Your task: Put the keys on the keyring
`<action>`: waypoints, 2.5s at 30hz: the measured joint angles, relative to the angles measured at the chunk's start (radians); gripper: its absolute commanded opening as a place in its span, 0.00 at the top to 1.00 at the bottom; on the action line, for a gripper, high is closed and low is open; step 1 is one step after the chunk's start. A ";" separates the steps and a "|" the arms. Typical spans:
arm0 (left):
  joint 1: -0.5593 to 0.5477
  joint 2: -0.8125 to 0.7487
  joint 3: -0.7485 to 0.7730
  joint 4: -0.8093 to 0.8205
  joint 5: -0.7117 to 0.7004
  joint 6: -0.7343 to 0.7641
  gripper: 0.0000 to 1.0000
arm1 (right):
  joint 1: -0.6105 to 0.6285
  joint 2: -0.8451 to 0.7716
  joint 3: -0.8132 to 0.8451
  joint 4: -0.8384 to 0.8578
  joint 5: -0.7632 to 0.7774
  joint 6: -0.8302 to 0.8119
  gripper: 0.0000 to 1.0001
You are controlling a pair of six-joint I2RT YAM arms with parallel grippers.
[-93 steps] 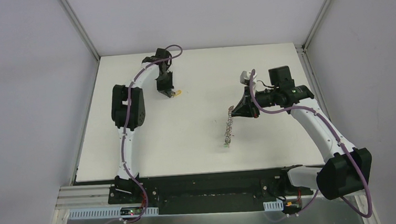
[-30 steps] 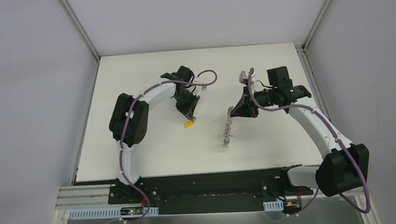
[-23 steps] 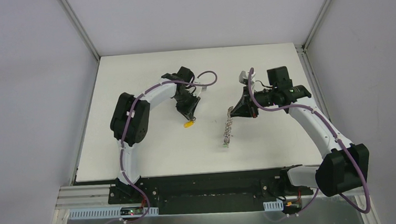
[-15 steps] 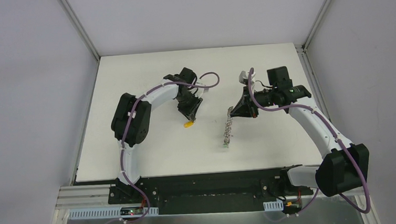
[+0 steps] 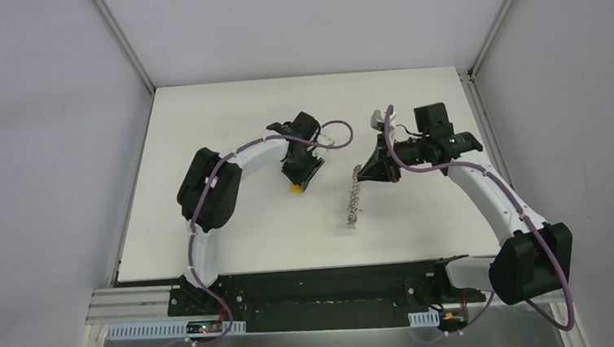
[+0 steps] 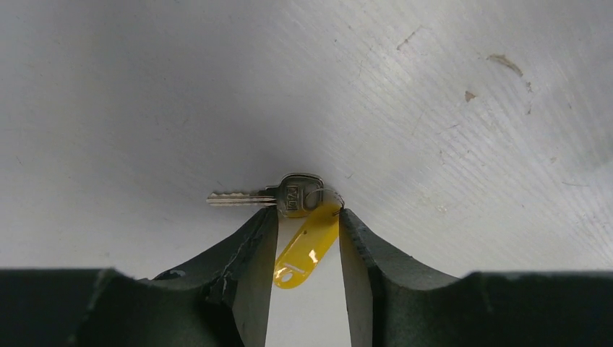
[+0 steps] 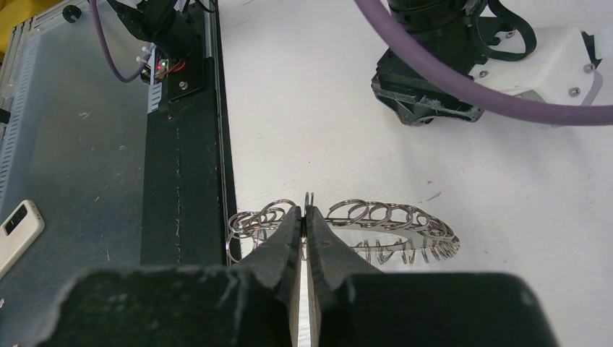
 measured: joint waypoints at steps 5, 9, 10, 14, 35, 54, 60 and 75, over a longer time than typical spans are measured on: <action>-0.013 -0.015 -0.018 0.024 -0.034 0.001 0.63 | -0.002 0.000 0.000 0.000 0.001 0.000 0.95; -0.013 -0.046 -0.047 0.051 -0.059 0.001 0.64 | -0.002 0.000 0.000 0.000 0.002 -0.002 0.95; -0.013 -0.056 -0.057 0.057 -0.063 0.001 0.64 | -0.002 0.000 0.000 0.000 0.002 -0.002 0.95; -0.013 -0.088 -0.080 0.075 -0.082 0.001 0.64 | -0.002 0.000 0.000 0.000 0.002 -0.002 0.95; -0.092 -0.069 -0.061 0.105 -0.214 -0.017 0.65 | -0.002 0.000 0.000 0.000 0.002 -0.003 1.00; -0.098 -0.041 -0.011 0.058 -0.239 -0.098 0.67 | -0.002 0.000 0.000 -0.015 0.000 -0.024 1.00; -0.098 -0.022 0.020 0.027 -0.242 -0.117 0.66 | -0.002 0.000 0.000 -0.019 -0.001 -0.031 1.00; -0.098 0.109 0.165 -0.119 -0.237 -0.141 0.73 | -0.002 0.000 0.000 -0.031 -0.007 -0.041 1.00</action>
